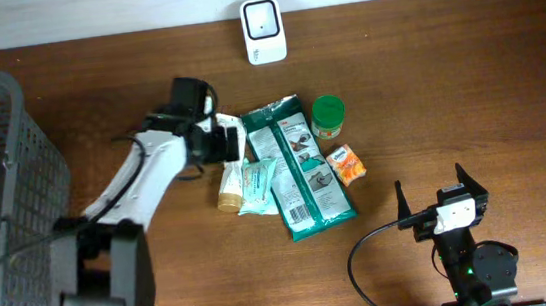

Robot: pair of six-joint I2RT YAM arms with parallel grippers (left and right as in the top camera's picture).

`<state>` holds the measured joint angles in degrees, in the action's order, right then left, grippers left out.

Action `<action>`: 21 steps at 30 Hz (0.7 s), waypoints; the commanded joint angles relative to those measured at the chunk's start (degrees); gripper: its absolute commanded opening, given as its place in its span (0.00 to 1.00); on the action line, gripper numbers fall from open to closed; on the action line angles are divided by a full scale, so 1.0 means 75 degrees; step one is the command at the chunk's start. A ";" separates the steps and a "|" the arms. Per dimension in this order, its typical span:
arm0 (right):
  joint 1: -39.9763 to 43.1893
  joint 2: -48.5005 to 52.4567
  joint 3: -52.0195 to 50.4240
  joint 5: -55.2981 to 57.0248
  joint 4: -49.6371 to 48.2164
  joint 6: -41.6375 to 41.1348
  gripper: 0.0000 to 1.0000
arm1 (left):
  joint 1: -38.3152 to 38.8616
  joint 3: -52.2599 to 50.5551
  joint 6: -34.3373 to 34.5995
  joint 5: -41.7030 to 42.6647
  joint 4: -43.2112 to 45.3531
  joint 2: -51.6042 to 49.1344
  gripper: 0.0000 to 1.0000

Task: Scan the item barcode
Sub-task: 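Carry the tube out and lay it beside the wipes pack, then move the right gripper to the green-lidded jar and grasp it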

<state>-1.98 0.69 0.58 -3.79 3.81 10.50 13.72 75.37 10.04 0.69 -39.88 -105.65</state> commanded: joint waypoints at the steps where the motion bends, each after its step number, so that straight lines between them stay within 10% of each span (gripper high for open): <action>1: -0.0041 -0.0044 -0.0035 -0.0067 0.0044 -0.0003 0.98 | -0.0571 0.0265 -0.1647 -0.0152 -0.0128 0.1148 0.99; 21: -0.0041 -0.0044 -0.0035 -0.0105 0.0035 -0.0169 0.98 | -0.1049 0.0251 -0.1781 -0.0125 -0.0181 0.1346 0.99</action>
<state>-1.98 0.69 0.58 -3.79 3.81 10.46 5.87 76.64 -2.44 -0.27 -41.34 -95.77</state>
